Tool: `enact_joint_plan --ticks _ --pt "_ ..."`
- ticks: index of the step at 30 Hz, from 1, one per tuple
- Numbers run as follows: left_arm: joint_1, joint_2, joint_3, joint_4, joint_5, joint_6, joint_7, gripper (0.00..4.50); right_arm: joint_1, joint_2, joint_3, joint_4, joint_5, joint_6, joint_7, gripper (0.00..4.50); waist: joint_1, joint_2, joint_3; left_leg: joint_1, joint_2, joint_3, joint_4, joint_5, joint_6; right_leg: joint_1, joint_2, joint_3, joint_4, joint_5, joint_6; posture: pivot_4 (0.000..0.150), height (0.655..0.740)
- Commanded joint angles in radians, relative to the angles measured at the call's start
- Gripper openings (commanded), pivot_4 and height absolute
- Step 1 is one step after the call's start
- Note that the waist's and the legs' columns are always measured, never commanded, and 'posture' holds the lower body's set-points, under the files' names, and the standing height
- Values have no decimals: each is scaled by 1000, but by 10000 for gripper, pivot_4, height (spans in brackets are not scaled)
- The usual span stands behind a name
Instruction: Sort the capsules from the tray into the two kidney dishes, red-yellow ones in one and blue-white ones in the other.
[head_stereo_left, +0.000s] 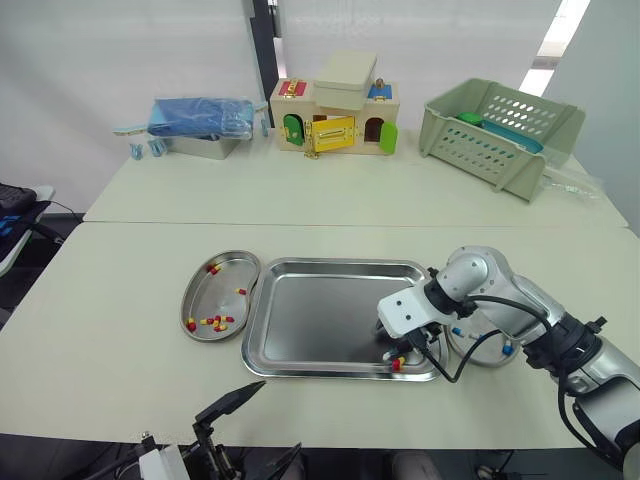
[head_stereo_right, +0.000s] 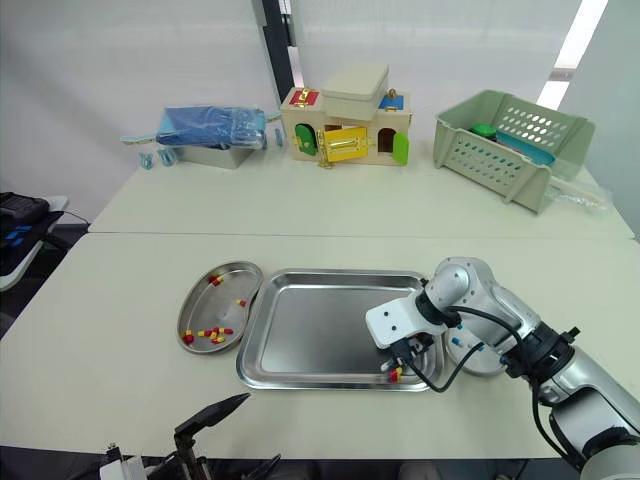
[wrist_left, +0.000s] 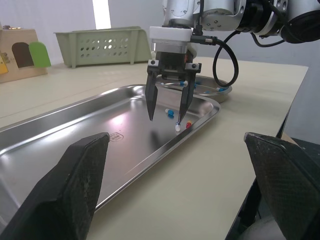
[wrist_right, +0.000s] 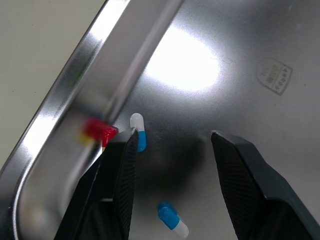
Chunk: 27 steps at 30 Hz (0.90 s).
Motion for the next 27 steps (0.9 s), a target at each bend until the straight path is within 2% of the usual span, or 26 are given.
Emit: enact_joint_plan --ticks 1,27 --pt "18 -1 -15 -1 -4 -29 0 45000 12 0 -3 -25 -7 -6 9 25152 0 0 0 0 0 0 0 0 0 0 0 0 0 0 0 1500 7400" --pt "12 20 -20 -12 -3 -16 33 45000 27 44 -1 -18 -11 -37 3 25152 -1 0 0 0 0 0 -1 0 0 0 0 0 0 0 0 1500 7400"
